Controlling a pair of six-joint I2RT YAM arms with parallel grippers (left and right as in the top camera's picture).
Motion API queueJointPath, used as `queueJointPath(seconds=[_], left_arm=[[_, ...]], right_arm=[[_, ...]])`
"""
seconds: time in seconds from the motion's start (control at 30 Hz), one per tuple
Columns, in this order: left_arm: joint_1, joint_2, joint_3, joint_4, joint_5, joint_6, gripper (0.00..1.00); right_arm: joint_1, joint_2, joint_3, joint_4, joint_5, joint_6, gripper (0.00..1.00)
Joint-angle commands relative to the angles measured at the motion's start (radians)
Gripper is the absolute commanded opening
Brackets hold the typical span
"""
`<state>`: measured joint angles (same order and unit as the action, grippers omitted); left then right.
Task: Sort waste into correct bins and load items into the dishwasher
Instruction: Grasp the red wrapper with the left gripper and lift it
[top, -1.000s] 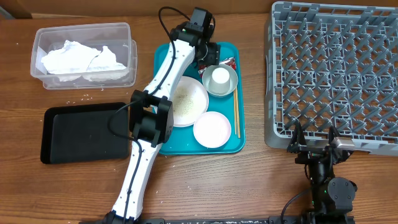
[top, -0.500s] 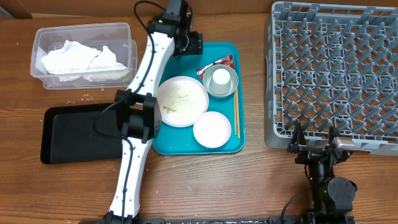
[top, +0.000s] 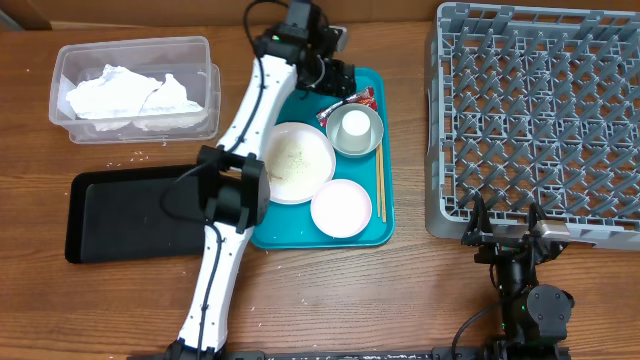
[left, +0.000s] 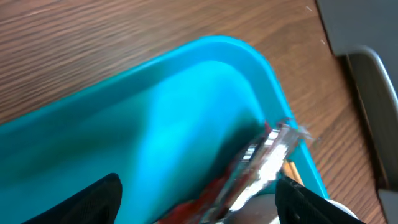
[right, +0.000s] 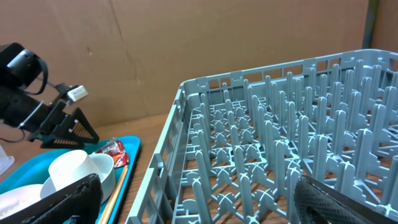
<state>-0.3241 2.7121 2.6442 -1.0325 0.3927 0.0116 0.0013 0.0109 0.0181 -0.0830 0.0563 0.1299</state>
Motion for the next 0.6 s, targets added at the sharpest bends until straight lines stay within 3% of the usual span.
queueJointPath(seconds=[0.0, 0.3, 0.57], left_arm=[[-0.015, 0.009, 0.021, 0.0, -0.024, 0.112, 0.8], [-0.017, 0.009, 0.021, -0.007, -0.016, 0.154, 0.81], [-0.017, 0.009, 0.021, -0.011, 0.1, 0.192, 0.82]], right_arm=[[-0.002, -0.008, -0.01, 0.005, 0.005, -0.007, 1.0], [-0.002, -0.008, -0.01, 0.005, 0.005, -0.007, 1.0], [-0.002, -0.008, -0.01, 0.005, 0.005, -0.007, 1.0]])
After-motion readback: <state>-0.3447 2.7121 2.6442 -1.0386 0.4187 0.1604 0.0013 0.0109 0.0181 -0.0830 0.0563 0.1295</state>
